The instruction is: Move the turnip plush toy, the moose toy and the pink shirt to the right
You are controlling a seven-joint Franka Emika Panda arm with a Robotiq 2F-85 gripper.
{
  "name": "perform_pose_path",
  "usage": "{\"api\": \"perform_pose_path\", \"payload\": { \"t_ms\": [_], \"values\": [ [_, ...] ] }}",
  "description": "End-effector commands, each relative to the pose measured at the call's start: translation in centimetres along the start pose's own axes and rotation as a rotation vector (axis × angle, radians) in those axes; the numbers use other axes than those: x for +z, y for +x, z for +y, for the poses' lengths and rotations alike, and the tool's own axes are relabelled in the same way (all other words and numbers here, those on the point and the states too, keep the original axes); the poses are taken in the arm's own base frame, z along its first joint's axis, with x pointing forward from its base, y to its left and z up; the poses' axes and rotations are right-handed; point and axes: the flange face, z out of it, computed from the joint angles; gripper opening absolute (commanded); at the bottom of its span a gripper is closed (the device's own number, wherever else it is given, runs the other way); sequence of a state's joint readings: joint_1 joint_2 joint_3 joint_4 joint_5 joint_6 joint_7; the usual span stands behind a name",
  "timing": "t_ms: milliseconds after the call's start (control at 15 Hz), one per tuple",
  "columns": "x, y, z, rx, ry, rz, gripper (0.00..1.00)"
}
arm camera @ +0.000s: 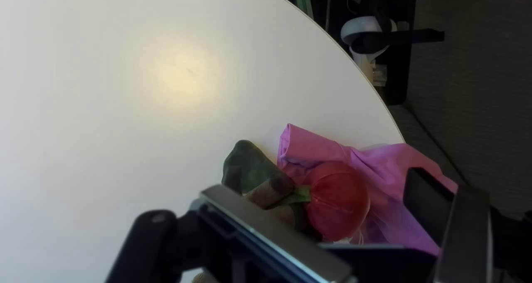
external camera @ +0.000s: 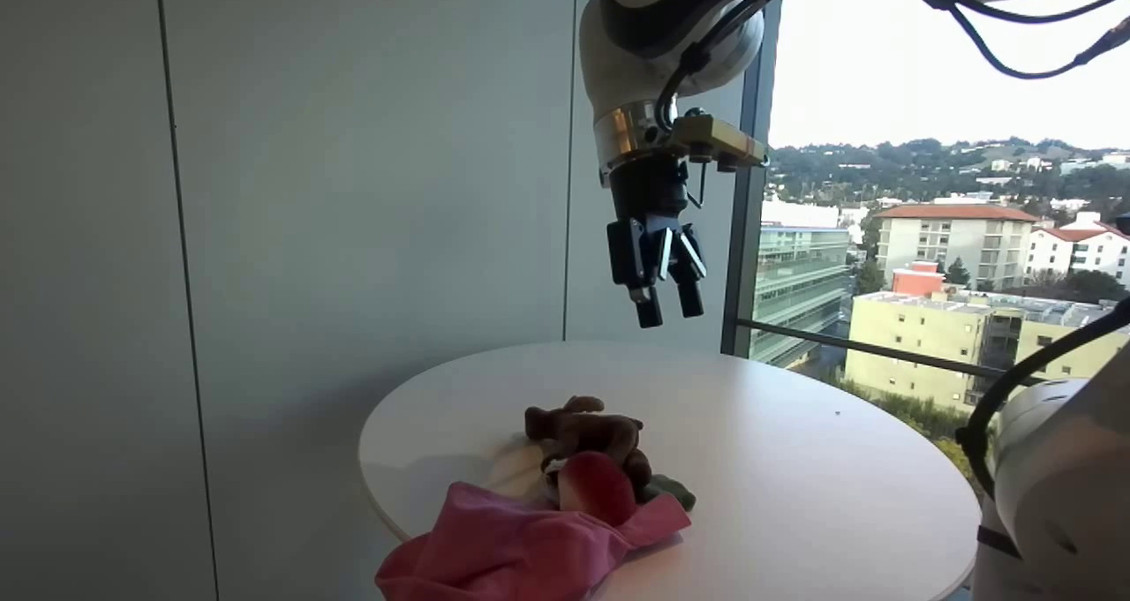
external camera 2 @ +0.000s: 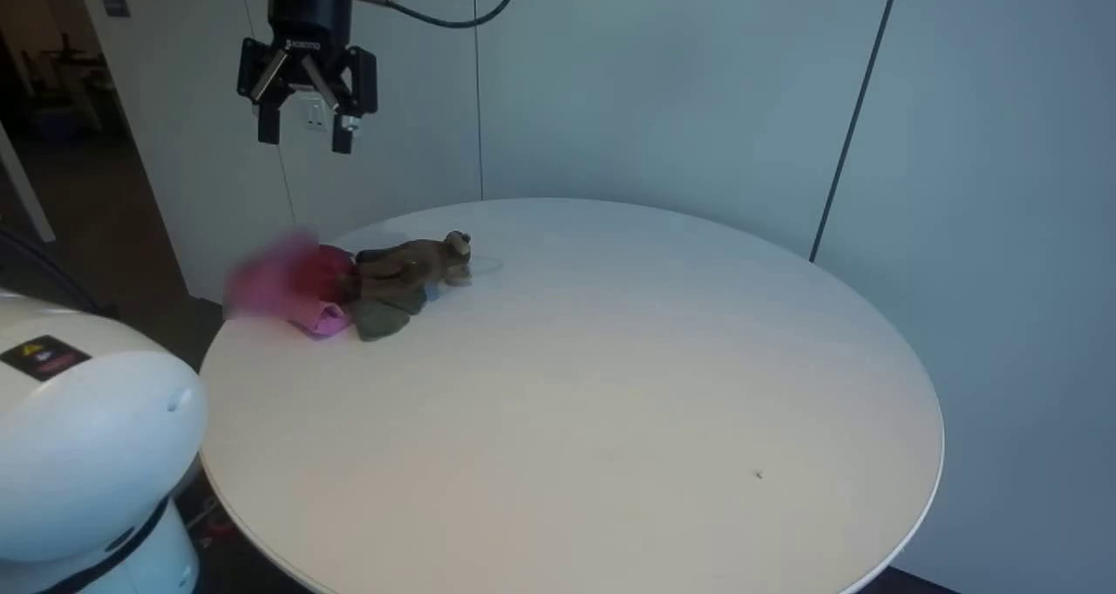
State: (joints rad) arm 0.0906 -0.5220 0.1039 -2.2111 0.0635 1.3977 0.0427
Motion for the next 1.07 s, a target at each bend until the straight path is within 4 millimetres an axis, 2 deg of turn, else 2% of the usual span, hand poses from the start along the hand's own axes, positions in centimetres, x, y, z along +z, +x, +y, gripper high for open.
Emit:
{"api": "perform_pose_path", "payload": {
  "t_ms": [0, 133, 333, 533, 733, 800, 1000],
  "values": [
    [1.7, 1.2, -2.4, -0.018, 0.044, 0.029, 1.0],
    [3.3, 2.5, -4.9, -0.041, 0.102, 0.057, 1.0],
    [7.2, 4.3, -8.7, -0.058, 0.137, 0.062, 1.0],
    [11.0, 5.8, -10.8, -0.052, 0.066, 0.155, 1.0],
    [14.5, 7.2, -10.9, 0.032, 0.003, 0.294, 1.0],
    [15.1, 7.6, -10.6, 0.044, -0.032, 0.331, 1.0],
    [16.1, 7.9, -8.2, 0.096, -0.168, 0.409, 1.0]
  ]
}}
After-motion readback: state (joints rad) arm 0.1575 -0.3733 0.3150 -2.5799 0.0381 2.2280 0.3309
